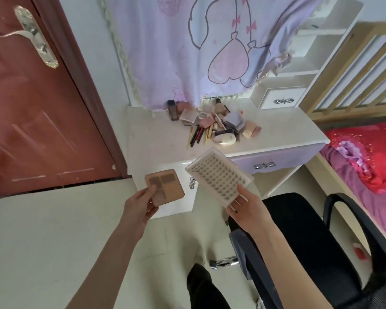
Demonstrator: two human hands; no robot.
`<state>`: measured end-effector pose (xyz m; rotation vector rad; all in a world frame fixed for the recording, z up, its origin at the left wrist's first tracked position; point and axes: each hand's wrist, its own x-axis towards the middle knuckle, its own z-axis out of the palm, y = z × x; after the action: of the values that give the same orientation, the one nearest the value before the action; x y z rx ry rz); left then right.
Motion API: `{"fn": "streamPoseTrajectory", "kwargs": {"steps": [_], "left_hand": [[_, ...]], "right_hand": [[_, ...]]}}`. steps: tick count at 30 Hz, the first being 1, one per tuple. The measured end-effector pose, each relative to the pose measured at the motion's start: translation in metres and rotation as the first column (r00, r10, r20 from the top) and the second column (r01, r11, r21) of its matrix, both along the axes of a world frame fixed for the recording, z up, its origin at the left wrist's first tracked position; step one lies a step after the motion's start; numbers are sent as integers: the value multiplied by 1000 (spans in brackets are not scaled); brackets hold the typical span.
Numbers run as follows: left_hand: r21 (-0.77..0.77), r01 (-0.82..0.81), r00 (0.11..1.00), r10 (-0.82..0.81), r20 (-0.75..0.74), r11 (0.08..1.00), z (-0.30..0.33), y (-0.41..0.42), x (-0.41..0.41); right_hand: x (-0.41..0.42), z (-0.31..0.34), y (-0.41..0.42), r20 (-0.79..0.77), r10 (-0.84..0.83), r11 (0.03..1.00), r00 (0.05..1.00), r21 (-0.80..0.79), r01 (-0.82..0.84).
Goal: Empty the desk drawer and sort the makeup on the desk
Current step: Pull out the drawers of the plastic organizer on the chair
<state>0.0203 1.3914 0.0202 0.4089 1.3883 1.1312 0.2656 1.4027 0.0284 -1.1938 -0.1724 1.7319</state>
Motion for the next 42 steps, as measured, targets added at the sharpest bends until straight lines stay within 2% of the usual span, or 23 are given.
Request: {"fn": "streamPoseTrajectory", "kwargs": {"steps": [12,23,28,33,39,42], "left_hand": [[-25,2,1000,-3,-29,1000,8,183,52],[-107,81,996,-85,-36,991,-15,302,59],[-113,159,984,-167,-62,981,-23,369,67],[-134,221,972,-230,-54,966,-29,403,79],[-116,212,972,-222,-76,970,-39,441,96],[-100,214,969,-224,-103,972,-37,454,118]], "right_hand": [[41,-1,197,-50,-22,999,998,-48,20],[53,-17,301,-26,-57,994,998,-93,54],[61,-26,338,-38,-134,987,990,-93,130],[72,-24,370,75,-167,981,983,-83,173],[100,-30,400,318,-51,998,947,-16,59],[120,-31,418,359,-3,1000,933,-8,6]]}}
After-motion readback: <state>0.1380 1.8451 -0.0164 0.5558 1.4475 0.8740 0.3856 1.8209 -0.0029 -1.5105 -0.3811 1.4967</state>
